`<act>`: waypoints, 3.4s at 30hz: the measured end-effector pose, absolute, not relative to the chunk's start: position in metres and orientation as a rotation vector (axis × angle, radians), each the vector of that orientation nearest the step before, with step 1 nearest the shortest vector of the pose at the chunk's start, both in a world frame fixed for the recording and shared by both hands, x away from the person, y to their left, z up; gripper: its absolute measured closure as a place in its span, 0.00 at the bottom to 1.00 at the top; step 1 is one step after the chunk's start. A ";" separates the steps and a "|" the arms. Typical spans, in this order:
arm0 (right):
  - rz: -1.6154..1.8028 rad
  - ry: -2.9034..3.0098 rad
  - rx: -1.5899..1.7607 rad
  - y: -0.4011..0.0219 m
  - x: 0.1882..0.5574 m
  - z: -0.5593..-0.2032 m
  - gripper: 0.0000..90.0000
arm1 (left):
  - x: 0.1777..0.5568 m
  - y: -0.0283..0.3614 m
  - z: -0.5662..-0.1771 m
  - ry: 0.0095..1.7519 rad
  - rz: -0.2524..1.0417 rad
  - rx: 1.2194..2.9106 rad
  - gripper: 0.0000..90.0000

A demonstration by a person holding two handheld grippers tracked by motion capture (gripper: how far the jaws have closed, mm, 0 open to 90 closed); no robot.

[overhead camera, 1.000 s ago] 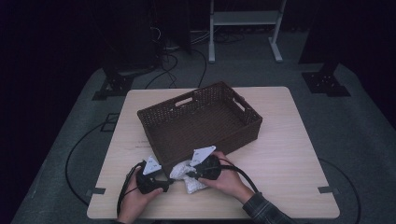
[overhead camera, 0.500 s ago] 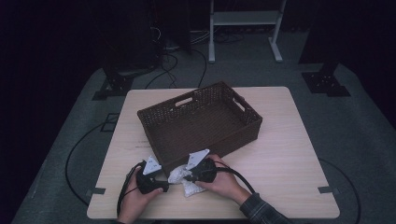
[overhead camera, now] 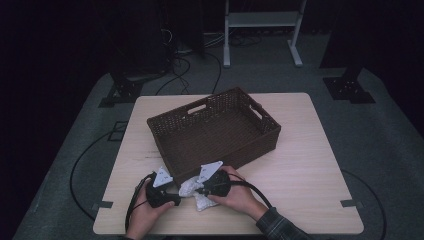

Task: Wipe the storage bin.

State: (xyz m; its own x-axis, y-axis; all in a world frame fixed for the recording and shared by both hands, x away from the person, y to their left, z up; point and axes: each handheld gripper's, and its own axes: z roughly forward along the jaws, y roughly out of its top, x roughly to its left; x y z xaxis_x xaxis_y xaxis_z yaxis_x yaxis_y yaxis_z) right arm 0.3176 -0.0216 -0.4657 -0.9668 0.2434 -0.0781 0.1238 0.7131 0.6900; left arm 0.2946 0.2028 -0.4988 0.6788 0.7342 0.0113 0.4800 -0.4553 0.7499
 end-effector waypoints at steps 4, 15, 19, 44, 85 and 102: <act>1.107 2.745 0.284 -0.021 0.316 -0.462 0.84 | 0.295 0.203 -0.499 0.929 0.433 2.142 0.27; 1.202 2.680 0.253 -0.022 0.307 -0.443 0.84 | 0.295 0.203 -0.498 0.926 0.433 2.150 0.27; 1.236 2.653 0.259 -0.026 0.306 -0.434 0.84 | 0.295 0.203 -0.498 0.926 0.434 2.149 0.27; 1.277 2.605 0.274 -0.049 0.297 -0.417 0.84 | 0.295 0.203 -0.498 0.926 0.433 2.150 0.27; 1.167 2.383 0.868 -0.225 0.305 -0.442 0.84 | 0.295 0.204 -0.499 0.927 0.431 2.138 0.27; 1.118 2.336 0.953 -0.256 0.303 -0.450 0.84 | 0.283 0.222 -0.481 0.894 0.353 2.057 0.42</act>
State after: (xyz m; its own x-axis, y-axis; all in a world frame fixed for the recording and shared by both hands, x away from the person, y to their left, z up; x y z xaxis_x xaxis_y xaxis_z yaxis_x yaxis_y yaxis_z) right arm 0.3029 -0.2557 -0.4500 -0.6981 0.7146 -0.0454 0.4127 0.4534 0.7900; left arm 0.2829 0.2218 -0.4805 0.7056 0.7051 -0.0700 0.4674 -0.3889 0.7939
